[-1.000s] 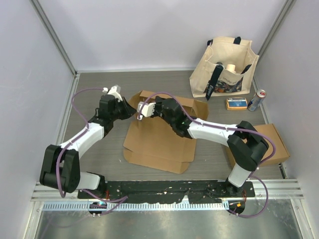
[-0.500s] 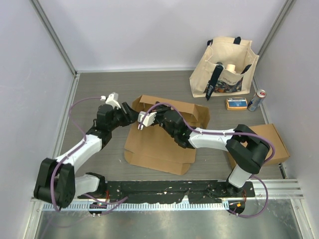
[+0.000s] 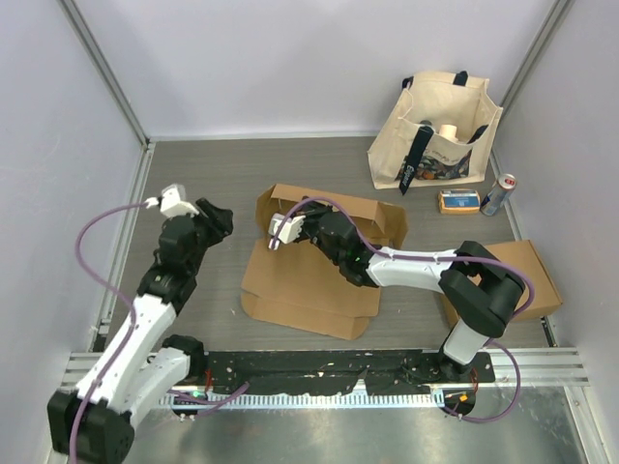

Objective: Fold the paper box

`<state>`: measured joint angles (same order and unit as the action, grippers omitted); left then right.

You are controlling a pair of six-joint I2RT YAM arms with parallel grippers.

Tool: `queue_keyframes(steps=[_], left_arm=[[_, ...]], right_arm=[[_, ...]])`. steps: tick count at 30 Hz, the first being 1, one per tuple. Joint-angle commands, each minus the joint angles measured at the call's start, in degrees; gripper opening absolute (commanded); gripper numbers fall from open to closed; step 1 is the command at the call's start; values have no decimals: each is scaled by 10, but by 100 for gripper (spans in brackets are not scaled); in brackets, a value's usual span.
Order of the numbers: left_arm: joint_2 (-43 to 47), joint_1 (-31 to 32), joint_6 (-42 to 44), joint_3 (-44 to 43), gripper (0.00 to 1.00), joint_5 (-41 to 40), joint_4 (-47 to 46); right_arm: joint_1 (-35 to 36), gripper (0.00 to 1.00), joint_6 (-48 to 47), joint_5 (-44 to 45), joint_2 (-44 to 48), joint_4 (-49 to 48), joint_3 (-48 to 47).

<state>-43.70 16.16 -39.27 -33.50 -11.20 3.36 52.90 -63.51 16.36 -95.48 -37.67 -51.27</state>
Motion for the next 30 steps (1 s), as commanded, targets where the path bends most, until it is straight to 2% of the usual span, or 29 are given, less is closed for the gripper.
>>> queue_keyframes(steps=[1,2,4,5,9,12,13,16,20,22,23,25,26,30], left_arm=[[-167,-2,112,-77,51,40,27],[-194,1,140,-92,50,84,26],[-236,3,139,-113,49,108,22],[-259,5,136,-112,49,127,-11],[-276,19,111,-96,40,160,-83],[-254,28,107,-72,40,146,-107],[-246,30,104,-54,40,142,-125],[-227,34,95,-26,41,138,-151],[-233,55,93,-16,47,117,-157],[-233,58,85,-3,47,122,-175],[-230,64,81,5,48,120,-184],[-217,72,78,31,48,116,-208],[-210,77,75,38,49,79,-210],[-161,78,80,86,55,14,-254]], right_arm=[[4,3,44,-48,0,53,-8],[4,3,47,-48,2,54,-8],[4,2,53,-60,2,57,-9],[4,2,55,-67,5,63,-10],[4,4,49,-76,6,105,-16],[3,5,34,-75,21,92,13],[1,5,-9,-93,25,85,26],[1,2,-50,-96,23,17,71],[3,1,-44,-115,27,59,63],[5,1,-72,-106,18,25,83],[6,1,-92,-78,9,-40,104],[6,1,-107,-64,-12,-44,102],[7,1,-108,-64,-16,-32,94],[1,1,-65,-101,-9,-12,72]])
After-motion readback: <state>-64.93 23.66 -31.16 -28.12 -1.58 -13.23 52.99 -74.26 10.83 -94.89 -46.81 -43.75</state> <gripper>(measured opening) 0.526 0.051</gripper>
